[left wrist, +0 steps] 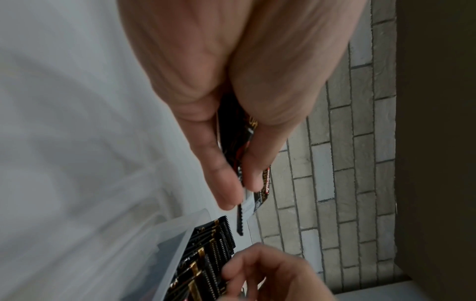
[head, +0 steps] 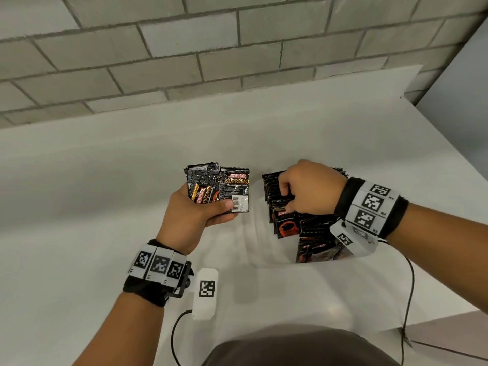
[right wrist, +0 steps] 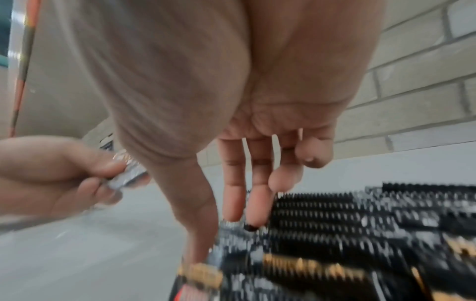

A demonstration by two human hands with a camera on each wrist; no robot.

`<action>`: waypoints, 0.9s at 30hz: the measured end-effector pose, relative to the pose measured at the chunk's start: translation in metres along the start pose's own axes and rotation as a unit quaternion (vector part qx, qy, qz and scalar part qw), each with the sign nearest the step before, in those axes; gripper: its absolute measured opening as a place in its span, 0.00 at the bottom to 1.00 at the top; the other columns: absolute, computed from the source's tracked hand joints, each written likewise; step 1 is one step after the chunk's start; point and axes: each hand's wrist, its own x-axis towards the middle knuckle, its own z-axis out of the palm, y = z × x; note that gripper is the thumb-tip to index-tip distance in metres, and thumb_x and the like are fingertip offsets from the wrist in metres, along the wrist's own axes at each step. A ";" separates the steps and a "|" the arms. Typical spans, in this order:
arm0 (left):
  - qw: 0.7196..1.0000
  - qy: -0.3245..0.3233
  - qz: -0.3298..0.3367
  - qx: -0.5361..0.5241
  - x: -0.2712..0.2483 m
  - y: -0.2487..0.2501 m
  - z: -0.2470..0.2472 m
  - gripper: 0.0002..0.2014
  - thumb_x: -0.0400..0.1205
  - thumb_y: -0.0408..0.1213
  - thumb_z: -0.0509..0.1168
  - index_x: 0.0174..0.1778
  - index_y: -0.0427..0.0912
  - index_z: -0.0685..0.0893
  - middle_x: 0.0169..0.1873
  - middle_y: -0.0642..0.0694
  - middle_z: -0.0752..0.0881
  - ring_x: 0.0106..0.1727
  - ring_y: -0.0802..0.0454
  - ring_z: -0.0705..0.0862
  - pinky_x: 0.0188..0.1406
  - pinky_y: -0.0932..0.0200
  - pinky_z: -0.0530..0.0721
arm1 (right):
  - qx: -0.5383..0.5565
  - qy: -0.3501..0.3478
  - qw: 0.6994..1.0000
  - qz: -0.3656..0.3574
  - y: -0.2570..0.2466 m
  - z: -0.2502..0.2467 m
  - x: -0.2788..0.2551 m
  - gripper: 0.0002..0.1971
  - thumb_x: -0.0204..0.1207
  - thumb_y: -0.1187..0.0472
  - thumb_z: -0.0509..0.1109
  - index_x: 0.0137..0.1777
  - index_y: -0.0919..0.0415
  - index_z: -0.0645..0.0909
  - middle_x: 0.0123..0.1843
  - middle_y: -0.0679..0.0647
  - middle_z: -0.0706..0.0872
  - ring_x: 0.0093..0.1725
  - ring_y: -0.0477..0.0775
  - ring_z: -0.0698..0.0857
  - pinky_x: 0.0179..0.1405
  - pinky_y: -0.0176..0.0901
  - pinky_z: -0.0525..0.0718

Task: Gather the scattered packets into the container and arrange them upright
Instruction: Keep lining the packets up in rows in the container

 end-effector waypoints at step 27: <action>0.995 -0.090 -0.037 -0.014 -0.010 0.006 0.051 0.15 0.85 0.20 0.66 0.67 0.32 0.80 0.53 0.28 0.91 0.46 0.25 0.92 0.43 0.42 0.94 | 0.232 0.125 0.960 -0.094 -0.049 -0.021 -0.030 0.12 0.75 0.58 0.75 0.57 0.49 0.80 0.33 0.47 0.86 0.33 0.43 0.85 0.37 0.45 0.85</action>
